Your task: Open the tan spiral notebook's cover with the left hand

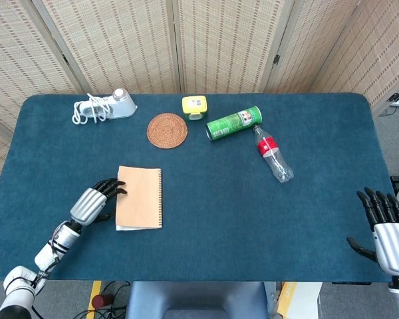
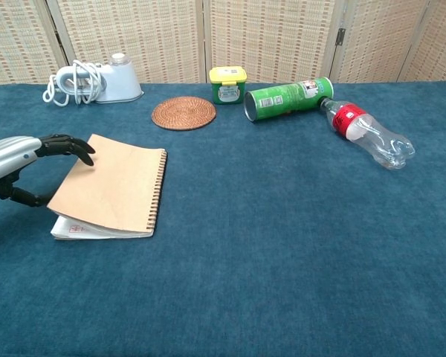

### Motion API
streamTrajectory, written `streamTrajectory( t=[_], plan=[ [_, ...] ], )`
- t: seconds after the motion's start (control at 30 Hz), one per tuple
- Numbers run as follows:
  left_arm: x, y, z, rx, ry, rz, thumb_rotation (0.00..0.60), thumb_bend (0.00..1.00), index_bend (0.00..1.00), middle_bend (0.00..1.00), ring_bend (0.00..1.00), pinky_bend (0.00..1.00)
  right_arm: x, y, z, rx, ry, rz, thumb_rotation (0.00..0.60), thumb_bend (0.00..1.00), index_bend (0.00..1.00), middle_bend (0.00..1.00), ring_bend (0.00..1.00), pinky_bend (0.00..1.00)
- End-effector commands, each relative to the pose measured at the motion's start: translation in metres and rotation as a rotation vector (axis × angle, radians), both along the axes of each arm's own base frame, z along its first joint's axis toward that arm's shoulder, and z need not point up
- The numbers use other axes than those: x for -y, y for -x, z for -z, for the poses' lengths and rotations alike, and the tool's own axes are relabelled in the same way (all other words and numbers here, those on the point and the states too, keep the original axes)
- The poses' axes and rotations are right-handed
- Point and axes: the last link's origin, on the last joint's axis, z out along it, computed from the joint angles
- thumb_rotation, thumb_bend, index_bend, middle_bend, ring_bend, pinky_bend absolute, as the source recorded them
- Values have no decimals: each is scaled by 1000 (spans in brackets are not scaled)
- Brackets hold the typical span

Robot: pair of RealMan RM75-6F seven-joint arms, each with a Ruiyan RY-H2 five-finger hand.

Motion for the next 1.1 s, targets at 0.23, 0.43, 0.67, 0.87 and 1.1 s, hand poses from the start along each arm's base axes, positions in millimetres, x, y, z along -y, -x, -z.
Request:
streamTrajectory(
  t=[0.23, 0.43, 0.67, 0.87, 1.1],
  plan=[
    [-4, -19, 7, 28, 8, 62, 600, 642, 399, 162, 141, 240, 0, 1, 2, 4, -5, 2, 600, 206, 0, 66, 6, 8],
    [-6, -32, 10, 43, 16, 114, 600, 696, 553, 159, 139, 240, 0, 1, 2, 7, -6, 0, 600, 206, 0, 66, 6, 8],
    [-3, -36, 4, 53, 10, 160, 600, 730, 628, 159, 139, 240, -2, 3, 1, 11, 2, 0, 600, 206, 0, 66, 6, 8],
    [0, -28, -17, 7, -1, 213, 600, 740, 643, 159, 139, 240, -2, 1, 1, 14, 0, -16, 600, 206, 0, 66, 6, 8],
    [2, -20, -44, 13, -24, 216, 600, 740, 648, 172, 139, 240, 0, -1, 3, 20, 2, -30, 600, 206, 0, 66, 6, 8]
  ],
)
